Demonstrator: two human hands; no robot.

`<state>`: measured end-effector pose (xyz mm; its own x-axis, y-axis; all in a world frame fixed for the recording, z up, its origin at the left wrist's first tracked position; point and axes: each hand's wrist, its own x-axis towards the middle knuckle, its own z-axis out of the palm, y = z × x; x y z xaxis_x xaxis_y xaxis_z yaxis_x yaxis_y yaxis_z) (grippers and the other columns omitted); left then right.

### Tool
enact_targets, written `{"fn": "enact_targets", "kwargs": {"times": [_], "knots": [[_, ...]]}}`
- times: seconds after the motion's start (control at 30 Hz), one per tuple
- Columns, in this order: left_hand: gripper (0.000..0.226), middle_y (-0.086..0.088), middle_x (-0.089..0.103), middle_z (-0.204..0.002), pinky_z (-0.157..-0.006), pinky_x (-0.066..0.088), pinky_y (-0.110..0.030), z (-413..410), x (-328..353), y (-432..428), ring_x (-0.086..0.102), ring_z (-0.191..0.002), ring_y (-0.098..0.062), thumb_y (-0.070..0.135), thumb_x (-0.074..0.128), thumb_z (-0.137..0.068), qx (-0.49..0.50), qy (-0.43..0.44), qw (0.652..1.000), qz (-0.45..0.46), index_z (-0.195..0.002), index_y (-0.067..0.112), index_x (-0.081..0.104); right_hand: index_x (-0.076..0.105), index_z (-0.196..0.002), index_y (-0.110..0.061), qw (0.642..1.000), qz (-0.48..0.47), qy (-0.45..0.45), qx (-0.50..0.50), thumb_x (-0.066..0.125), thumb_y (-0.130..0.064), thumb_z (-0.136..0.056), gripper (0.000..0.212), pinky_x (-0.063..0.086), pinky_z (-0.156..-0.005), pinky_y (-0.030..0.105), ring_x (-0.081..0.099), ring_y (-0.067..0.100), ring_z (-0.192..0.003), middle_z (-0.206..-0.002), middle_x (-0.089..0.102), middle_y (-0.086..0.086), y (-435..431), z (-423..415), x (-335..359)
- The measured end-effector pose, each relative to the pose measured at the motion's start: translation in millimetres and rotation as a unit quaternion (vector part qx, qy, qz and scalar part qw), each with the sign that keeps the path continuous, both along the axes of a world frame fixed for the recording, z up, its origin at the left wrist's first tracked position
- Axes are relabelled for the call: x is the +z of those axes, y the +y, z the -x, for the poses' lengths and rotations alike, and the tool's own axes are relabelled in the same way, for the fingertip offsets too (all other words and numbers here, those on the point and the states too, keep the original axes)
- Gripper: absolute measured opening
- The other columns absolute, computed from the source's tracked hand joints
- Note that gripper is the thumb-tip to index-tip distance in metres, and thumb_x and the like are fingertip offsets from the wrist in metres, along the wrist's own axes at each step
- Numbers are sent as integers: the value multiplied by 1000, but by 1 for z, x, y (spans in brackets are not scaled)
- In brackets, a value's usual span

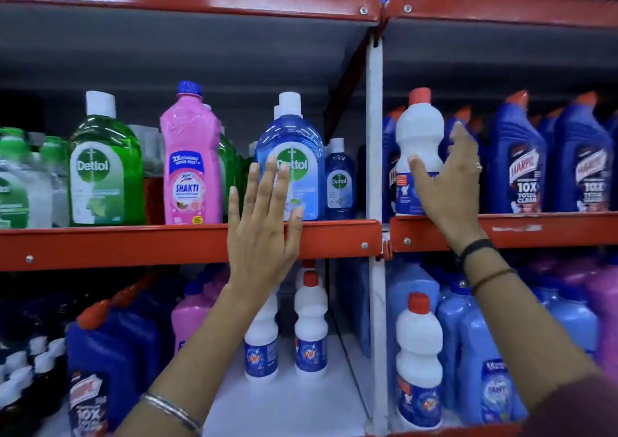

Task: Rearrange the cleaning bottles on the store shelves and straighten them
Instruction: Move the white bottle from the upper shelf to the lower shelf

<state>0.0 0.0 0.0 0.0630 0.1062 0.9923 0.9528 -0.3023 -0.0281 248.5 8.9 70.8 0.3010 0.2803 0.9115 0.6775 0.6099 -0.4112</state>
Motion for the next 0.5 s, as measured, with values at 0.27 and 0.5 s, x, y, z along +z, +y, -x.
{"fn": "enact_targets", "kwargs": {"times": [0.27,0.5], "knots": [[59,-1,19,-160,-119,3,-47,1,-3,13,11,-149,-20,44,29,-97,104,18,994,-13,-152,22,21,34,-132,-9,995,85,43,23,66,-49,-74,77,44,-80,40,54,35,-113,-128,55,14,18,1,20],[59,-1,19,-160,-119,6,-48,1,-3,11,12,-149,-21,44,28,-97,108,25,994,-17,-151,22,24,42,-128,-13,993,30,114,8,71,-47,-71,72,37,-74,28,55,26,-112,-126,58,8,-5,-1,20]]}}
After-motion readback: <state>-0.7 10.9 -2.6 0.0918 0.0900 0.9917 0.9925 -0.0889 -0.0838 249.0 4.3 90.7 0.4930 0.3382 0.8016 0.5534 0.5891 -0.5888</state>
